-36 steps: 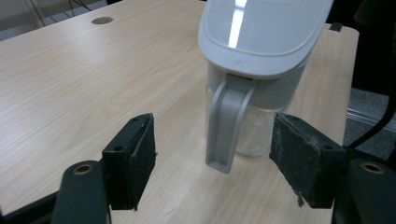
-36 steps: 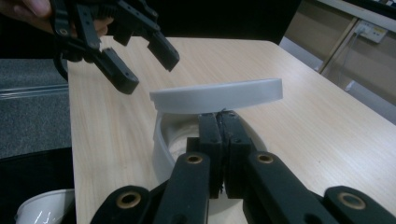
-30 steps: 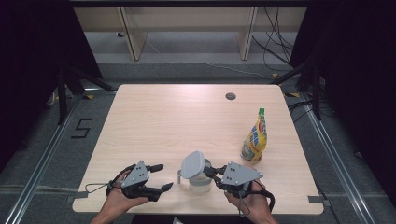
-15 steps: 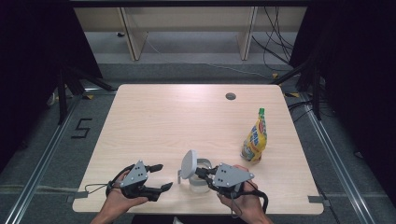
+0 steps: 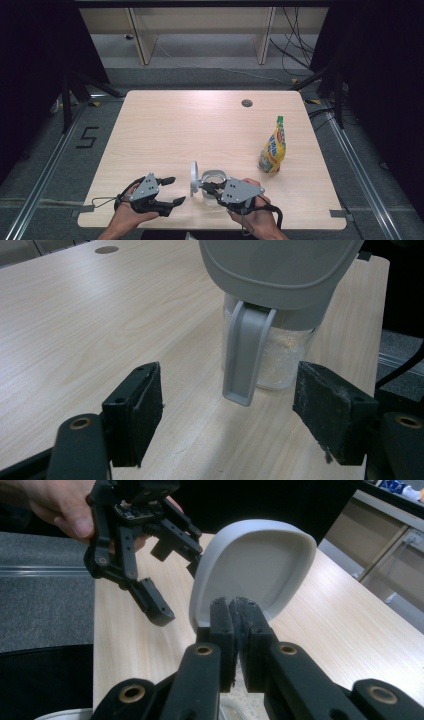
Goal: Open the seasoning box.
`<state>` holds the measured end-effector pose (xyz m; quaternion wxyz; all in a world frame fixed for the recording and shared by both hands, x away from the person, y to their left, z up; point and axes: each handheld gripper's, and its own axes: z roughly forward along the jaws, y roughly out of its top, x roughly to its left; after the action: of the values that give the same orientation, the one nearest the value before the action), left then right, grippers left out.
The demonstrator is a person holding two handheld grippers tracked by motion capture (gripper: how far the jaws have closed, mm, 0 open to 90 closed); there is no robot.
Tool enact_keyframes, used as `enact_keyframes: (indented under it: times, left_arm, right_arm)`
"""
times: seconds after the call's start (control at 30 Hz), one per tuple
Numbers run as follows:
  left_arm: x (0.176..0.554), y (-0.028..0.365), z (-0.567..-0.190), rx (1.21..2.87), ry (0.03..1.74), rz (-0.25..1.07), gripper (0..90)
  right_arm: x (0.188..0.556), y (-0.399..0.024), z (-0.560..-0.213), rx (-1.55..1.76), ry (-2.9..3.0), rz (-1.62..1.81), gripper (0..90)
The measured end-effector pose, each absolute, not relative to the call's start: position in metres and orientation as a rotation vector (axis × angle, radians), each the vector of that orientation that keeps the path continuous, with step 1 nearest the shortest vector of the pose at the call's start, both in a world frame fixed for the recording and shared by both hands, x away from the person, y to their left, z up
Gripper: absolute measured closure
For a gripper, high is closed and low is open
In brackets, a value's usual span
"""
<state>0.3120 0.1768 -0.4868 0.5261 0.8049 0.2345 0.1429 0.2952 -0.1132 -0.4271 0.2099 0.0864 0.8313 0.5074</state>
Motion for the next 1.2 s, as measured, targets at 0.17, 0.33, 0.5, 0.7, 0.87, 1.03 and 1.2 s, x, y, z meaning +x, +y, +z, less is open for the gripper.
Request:
enact_keyframes:
  times: [0.17,0.33,0.5,0.7,0.87,1.03,1.2]
  left_arm:
    - [0.311,0.177,-0.487,1.914,0.583,0.329,27.2]
    - [0.311,0.176,-0.487,1.933,0.563,0.332,27.0]
    - [0.311,0.177,-0.487,1.941,0.571,0.328,26.7]
    - [0.313,0.178,-0.487,1.932,0.593,0.340,24.1]
    - [0.312,0.177,-0.487,1.929,0.604,0.340,23.3]
    - [0.313,0.178,-0.486,1.943,0.591,0.345,23.1]
    - [0.312,0.179,-0.486,1.930,0.600,0.342,23.1]
  right_arm:
    - [0.297,-0.123,-0.425,0.287,2.281,1.416,81.5]
    - [0.299,-0.139,-0.428,0.372,2.248,1.402,74.4]
    - [0.301,-0.159,-0.433,0.435,2.234,1.356,65.9]
    - [0.302,-0.184,-0.438,0.549,2.183,1.327,58.2]
    - [0.299,-0.205,-0.445,0.633,2.166,1.301,56.3]
    - [0.295,-0.224,-0.451,0.729,2.159,1.287,53.6]
    - [0.294,-0.240,-0.458,0.798,2.144,1.254,49.5]
